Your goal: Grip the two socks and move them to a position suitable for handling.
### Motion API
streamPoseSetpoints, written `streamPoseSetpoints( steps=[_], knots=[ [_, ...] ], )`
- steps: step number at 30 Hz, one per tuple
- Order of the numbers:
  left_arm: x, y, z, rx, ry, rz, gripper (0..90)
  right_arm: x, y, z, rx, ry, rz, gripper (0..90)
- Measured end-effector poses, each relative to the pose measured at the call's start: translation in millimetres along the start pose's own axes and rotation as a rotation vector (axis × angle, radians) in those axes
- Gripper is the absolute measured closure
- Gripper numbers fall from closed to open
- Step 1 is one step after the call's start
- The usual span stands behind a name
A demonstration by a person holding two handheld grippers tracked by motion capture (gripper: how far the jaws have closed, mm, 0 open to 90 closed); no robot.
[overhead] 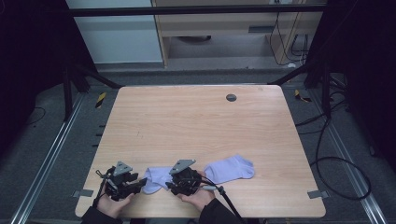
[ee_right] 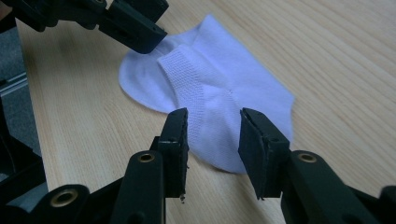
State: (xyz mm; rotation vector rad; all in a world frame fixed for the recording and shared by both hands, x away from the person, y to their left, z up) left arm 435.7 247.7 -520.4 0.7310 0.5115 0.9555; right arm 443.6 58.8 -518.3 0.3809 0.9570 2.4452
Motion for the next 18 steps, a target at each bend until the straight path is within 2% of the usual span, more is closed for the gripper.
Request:
streamPoseSetpoints(
  steps=[5, 10, 13, 18],
  knots=[
    [-3.4, -3.9, -1.9, 0.022, -0.018, 0.001, 57.2, 5.0, -7.5, -0.6, 0.006, 0.012, 0.02, 66.0],
    [-4.2, -4.9, -2.7, 0.033, -0.017, -0.004, 65.5, 9.3, -14.8, -5.1, 0.03, 0.013, 0.032, 69.3],
    [-4.8, -5.9, -3.2, 0.043, -0.019, -0.006, 70.6, 9.5, -16.6, -5.8, 0.024, 0.008, 0.035, 72.1],
    [-5.6, -6.4, -3.1, 0.047, -0.025, -0.015, 81.3, 10.1, -16.5, -5.6, 0.033, 0.019, 0.031, 84.2]
  ],
)
Point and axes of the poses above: each handheld gripper's, and its own axes: y roughly backward along the jaws, z roughly out of its top, x roughly to its left, the point moved 5 cm from there along -y, roughly forward along the jaws, and after that the axes turned 1 degree about x, right-handed, at the moved point
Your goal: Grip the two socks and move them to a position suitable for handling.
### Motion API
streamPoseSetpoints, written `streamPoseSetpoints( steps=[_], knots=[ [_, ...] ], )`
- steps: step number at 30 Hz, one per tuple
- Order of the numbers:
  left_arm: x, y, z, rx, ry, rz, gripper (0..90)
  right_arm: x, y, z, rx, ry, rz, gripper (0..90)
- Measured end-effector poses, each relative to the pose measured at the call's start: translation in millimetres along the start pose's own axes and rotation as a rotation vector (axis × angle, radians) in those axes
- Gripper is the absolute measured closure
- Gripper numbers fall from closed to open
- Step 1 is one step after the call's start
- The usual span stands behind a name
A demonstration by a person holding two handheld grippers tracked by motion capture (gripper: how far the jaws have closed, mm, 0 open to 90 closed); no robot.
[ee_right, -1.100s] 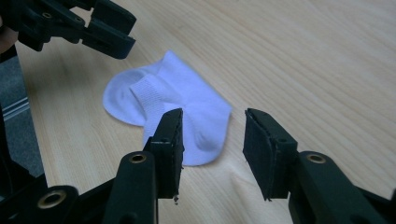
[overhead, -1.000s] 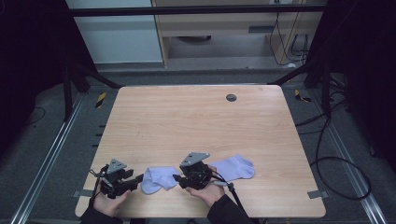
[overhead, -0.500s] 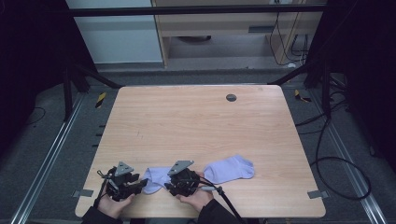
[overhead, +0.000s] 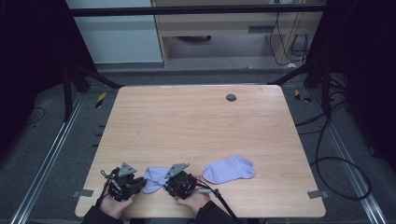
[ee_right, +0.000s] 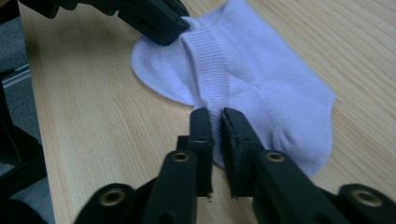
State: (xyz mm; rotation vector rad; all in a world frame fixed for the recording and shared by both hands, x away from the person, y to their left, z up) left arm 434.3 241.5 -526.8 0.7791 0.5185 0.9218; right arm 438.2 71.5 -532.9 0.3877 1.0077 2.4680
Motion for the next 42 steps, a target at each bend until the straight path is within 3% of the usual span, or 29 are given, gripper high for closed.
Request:
streamPoseSetpoints(
  steps=[3, 7, 13, 23, 29, 34, 37, 42],
  knots=[
    [-0.2, 0.0, 0.3, 0.002, -0.005, -0.003, 84.9, -0.7, 2.3, 1.7, -0.019, -0.022, 0.011, 86.3],
    [-0.2, 0.1, 1.1, 0.003, -0.012, -0.01, 85.7, -6.4, 12.6, 9.5, -0.093, -0.074, 0.024, 86.8],
    [0.2, -0.5, 2.2, 0.003, -0.019, -0.016, 85.9, -22.0, 27.9, 26.0, -0.176, -0.132, -0.026, 86.7],
    [2.1, -2.0, 4.3, 0.005, -0.03, -0.021, 85.7, -54.6, 16.8, 38.1, -0.134, -0.241, -0.132, 85.5],
    [4.5, -2.0, 5.8, -0.006, -0.024, -0.012, 83.7, -71.5, 9.2, 44.1, -0.115, -0.239, -0.182, 83.5],
    [8.0, 2.6, 7.6, -0.042, 0.015, -0.004, 70.1, -84.0, 14.0, 50.9, -0.13, -0.202, -0.247, 75.2],
    [9.0, 6.8, 7.6, -0.058, 0.036, -0.005, 64.0, -89.2, 19.1, 52.4, -0.139, -0.203, -0.248, 73.1],
    [7.1, 4.4, 4.7, -0.027, 0.036, 0.023, 61.9, -95.1, 11.6, 46.7, -0.096, -0.197, -0.238, 69.6]
  ],
)
Point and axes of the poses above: each handheld gripper's, and its own axes: y roughly backward along the jaws, z roughly out of its top, x roughly to its left, the point moved 5 cm from there along -y, roughly forward along the jaws, and after that the axes turned 1 degree about x, right-handed, at the moved point
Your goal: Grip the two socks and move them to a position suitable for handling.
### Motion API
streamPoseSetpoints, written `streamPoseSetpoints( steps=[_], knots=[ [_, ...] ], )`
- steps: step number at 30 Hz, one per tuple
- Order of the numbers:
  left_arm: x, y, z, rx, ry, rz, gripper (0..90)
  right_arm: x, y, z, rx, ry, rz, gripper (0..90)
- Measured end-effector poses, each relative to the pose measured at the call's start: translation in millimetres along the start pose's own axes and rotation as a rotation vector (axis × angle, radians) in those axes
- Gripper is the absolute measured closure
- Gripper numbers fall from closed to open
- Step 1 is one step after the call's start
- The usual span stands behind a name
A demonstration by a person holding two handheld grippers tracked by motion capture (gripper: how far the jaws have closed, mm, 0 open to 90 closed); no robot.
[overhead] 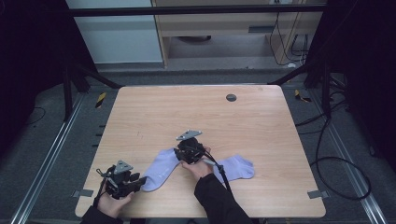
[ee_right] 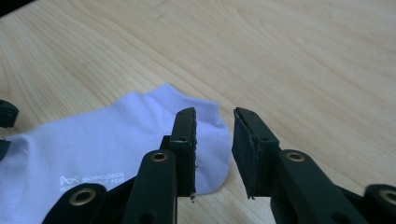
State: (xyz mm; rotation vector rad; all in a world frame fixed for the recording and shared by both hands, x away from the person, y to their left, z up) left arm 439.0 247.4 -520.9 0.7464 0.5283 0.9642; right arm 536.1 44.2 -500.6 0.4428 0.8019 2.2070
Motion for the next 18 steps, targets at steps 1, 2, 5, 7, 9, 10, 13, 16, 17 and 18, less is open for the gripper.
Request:
streamPoseSetpoints(
  steps=[1, 2, 5, 7, 9, 10, 13, 16, 17, 18],
  knots=[
    [-0.2, -0.8, -0.6, 0.008, 0.0, 0.005, 62.3, -0.5, -3.0, -1.8, 0.012, -0.003, 0.003, 69.5],
    [-0.3, -1.7, -1.3, 0.017, 0.002, 0.004, 63.0, -0.8, -6.5, -3.5, 0.023, -0.006, 0.004, 69.5],
    [-0.3, -3.0, -2.7, 0.035, 0.007, 0.0, 66.9, -1.5, -16.5, -8.6, 0.055, 0.003, 0.004, 69.8],
    [-0.6, -3.7, -3.1, 0.04, 0.009, 0.0, 69.4, -1.4, -22.0, -11.4, 0.071, 0.004, 0.0, 70.8],
    [-0.7, -3.8, -3.1, 0.041, 0.012, -0.002, 71.7, -1.3, -24.7, -13.1, 0.08, 0.005, 0.004, 73.1],
    [-0.7, -3.8, -3.1, 0.041, 0.013, -0.001, 73.2, -1.1, -25.7, -14.4, 0.09, 0.004, -0.002, 74.8],
    [-0.8, -4.1, -3.0, 0.044, 0.013, -0.004, 79.2, -0.9, -27.0, -16.2, 0.1, 0.012, -0.004, 81.4],
    [-2.0, -4.7, -2.3, 0.045, 0.007, -0.007, 85.3, 1.4, -26.5, -16.5, 0.109, 0.01, 0.0, 87.4],
    [-2.2, -4.4, -1.8, 0.044, 0.003, -0.007, 85.7, 1.9, -26.1, -16.4, 0.111, 0.011, -0.001, 87.6],
    [-2.1, -4.0, -1.1, 0.043, 0.002, -0.007, 85.9, 2.4, -25.4, -16.4, 0.114, 0.009, 0.006, 87.8]
  ],
)
Point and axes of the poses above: each handheld gripper's, and its own axes: y roughly backward along the jaws, z roughly out of its top, x roughly to its left, the point moved 5 cm from there along -y, roughly forward along the jaws, and after that the axes turned 1 degree about x, right-handed, at the moved point
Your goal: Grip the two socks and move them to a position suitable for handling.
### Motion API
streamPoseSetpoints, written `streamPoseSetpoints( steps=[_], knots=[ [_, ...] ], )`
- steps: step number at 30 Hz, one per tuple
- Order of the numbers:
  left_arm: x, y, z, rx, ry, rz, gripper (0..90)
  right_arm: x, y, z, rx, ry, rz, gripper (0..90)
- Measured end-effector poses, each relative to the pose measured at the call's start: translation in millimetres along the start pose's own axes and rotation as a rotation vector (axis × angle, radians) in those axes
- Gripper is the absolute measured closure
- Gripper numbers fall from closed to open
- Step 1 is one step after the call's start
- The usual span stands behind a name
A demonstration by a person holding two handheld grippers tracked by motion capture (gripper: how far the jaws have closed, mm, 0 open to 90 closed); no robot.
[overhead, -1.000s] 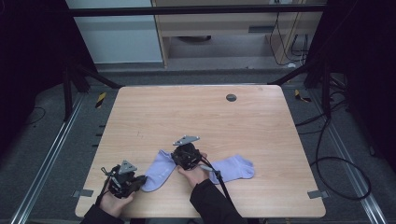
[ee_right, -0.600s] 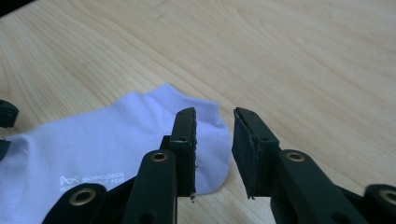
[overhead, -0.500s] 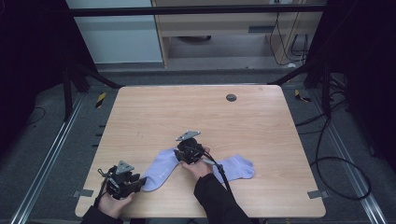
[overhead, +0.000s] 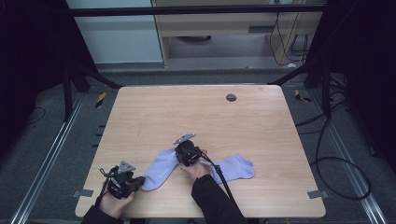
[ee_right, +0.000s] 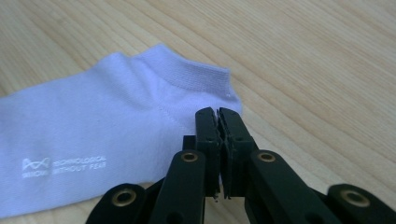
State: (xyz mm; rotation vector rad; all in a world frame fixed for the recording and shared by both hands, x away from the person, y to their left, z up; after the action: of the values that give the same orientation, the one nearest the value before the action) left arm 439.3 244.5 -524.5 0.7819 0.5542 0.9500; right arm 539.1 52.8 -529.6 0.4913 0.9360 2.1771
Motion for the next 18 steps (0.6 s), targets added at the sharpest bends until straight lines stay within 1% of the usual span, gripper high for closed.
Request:
streamPoseSetpoints(
  steps=[1, 3, 4, 5, 7, 10, 14, 18],
  knots=[
    [0.6, 0.7, 1.1, -0.002, 0.001, -0.001, 86.1, 0.8, 1.7, -0.1, 0.001, -0.009, 0.009, 88.0],
    [3.8, 1.9, 4.2, -0.009, 0.002, 0.005, 86.2, 2.2, 7.9, 0.7, -0.021, -0.014, 0.021, 87.9],
    [6.7, 2.4, 7.3, -0.015, 0.002, 0.016, 86.2, 2.6, 11.0, 0.9, -0.032, -0.013, 0.023, 87.9],
    [9.7, 2.5, 10.1, -0.019, -0.001, 0.028, 86.2, 3.6, 16.4, 1.3, -0.055, -0.013, 0.025, 87.9],
    [16.6, 2.0, 16.4, -0.019, -0.009, 0.051, 86.1, 5.8, 25.1, 0.5, -0.083, -0.008, 0.029, 87.8],
    [24.7, 1.0, 24.7, -0.024, -0.015, 0.068, 85.9, 8.8, 34.2, -4.1, -0.103, -0.007, 0.027, 87.6],
    [32.3, -3.3, 32.0, -0.016, -0.036, 0.103, 85.2, 13.7, 38.0, -11.6, -0.108, -0.02, 0.038, 87.4],
    [38.3, -12.6, 35.1, 0.012, -0.045, 0.129, 82.3, 20.3, 34.0, -20.0, -0.084, -0.008, 0.045, 85.9]
  ],
)
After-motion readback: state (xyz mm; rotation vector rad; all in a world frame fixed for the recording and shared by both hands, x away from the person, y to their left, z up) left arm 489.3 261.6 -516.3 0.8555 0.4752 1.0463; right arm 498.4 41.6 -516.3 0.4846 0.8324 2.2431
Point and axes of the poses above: each handheld gripper's, and its own axes: y roughly backward along the jaws, z roughly out of its top, x roughly to its left, the point moved 5 cm from there along -y, roughly forward along the jaws, and after that the axes turned 1 degree about x, right-handed, at the moved point
